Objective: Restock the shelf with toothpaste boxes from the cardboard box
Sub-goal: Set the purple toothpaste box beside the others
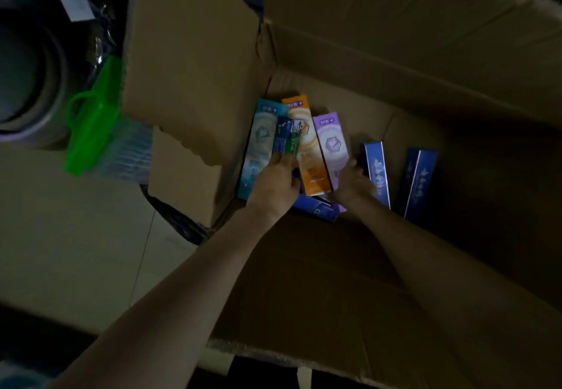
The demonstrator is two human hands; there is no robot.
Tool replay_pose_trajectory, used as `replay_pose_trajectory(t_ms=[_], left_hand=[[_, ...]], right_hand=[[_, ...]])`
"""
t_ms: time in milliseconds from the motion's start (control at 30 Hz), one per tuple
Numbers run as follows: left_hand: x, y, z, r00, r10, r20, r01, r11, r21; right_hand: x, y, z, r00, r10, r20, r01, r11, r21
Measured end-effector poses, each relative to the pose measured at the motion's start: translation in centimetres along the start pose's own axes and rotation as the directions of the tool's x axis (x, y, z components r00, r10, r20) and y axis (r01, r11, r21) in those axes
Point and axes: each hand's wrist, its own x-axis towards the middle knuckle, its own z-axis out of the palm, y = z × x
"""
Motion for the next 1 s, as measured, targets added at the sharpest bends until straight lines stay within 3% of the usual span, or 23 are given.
replay_pose_trajectory(t_ms=[100, 167, 200, 267, 333, 433, 533, 700, 800, 867, 933, 1000], left_hand=[[-1.0, 1.3, -1.2, 0.999, -0.019, 0.041, 0.021, 0.999, -0.047], [-2.3, 3.3, -3.1, 0.988, -0.099, 0.122, 0.119, 0.977, -0.176], [-3.0, 4.5, -4.4, 0.968, -0.164, 0.190, 0.217, 0.926, -0.309], [-4.7, 7.8, -7.6, 0.905, -0.215, 0.367, 0.403, 0.710, -0.577], [-6.6, 10.8, -11.0, 0.882, -0.129, 0.454, 0.440, 0.573, -0.691], [-9.3, 14.5, -17.3, 0.946, -0.006, 0.325, 0.272, 0.558, -0.784], [-12.1, 17.7, -25.2, 0.970, 0.136, 0.200, 0.064, 0.652, -0.755], [-16.3, 24.7, -38.7, 0.887, 0.462, 0.028, -0.358, 0.724, -0.590], [-17.4, 29.5, -44.2, 0.791, 0.575, -0.207, -0.586, 0.615, -0.527], [-17.4, 31.7, -46.7, 0.734, 0.565, -0.376, -0.668, 0.499, -0.552], [-16.7, 33.0, -48.6, 0.702, 0.530, -0.476, -0.706, 0.429, -0.564], [-15.5, 33.7, -49.5, 0.714, 0.493, -0.498, -0.699, 0.454, -0.553]], right_hand=[[-2.2, 0.6, -4.0, 0.996, 0.030, 0.089, -0.035, 0.998, 0.051], [-5.1, 1.2, -7.9, 0.993, -0.002, 0.118, -0.005, 0.998, 0.064], [-7.1, 1.3, -10.0, 0.991, -0.037, 0.132, 0.026, 0.996, 0.080], [-11.5, 1.3, -14.5, 0.979, -0.156, 0.130, 0.144, 0.985, 0.099], [-16.6, 0.4, -19.1, 0.948, -0.302, 0.098, 0.297, 0.953, 0.062], [-23.4, -1.8, -25.8, 0.887, -0.462, -0.021, 0.463, 0.886, 0.014], [-28.9, -4.2, -32.6, 0.797, -0.589, -0.136, 0.585, 0.808, -0.067], [-36.1, -9.0, -42.6, 0.615, -0.657, -0.437, 0.740, 0.672, 0.031], [-38.9, -11.4, -47.4, 0.490, -0.520, -0.700, 0.823, 0.540, 0.176], [-40.0, -12.6, -50.7, 0.420, -0.451, -0.788, 0.867, 0.457, 0.200], [-40.3, -13.9, -54.6, 0.388, -0.417, -0.822, 0.875, 0.448, 0.186], [-39.4, -15.5, -58.4, 0.402, -0.410, -0.818, 0.866, 0.462, 0.194]])
